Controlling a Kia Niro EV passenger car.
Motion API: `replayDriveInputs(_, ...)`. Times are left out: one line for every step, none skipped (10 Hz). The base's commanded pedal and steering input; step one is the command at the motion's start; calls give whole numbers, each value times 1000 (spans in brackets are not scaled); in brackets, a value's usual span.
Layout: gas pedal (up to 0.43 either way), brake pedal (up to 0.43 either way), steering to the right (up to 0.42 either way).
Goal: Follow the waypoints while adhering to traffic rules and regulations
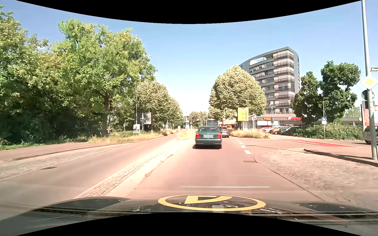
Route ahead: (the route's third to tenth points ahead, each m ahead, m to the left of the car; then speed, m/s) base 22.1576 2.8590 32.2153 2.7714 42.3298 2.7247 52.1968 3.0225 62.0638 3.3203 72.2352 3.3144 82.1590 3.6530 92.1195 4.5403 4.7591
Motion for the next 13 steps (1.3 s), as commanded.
replayDriveInputs(0,0,50)
replayDriveInputs(0,30,50)
replayDriveInputs(0,152,49)
replayDriveInputs(0,201,49)
replayDriveInputs(0,232,49)
replayDriveInputs(0,238,49)
replayDriveInputs(0,244,49)
replayDriveInputs(0,244,47)
replayDriveInputs(0,244,44)
replayDriveInputs(0,244,41)
replayDriveInputs(0,238,40)
replayDriveInputs(0,232,40)
replayDriveInputs(0,213,40)
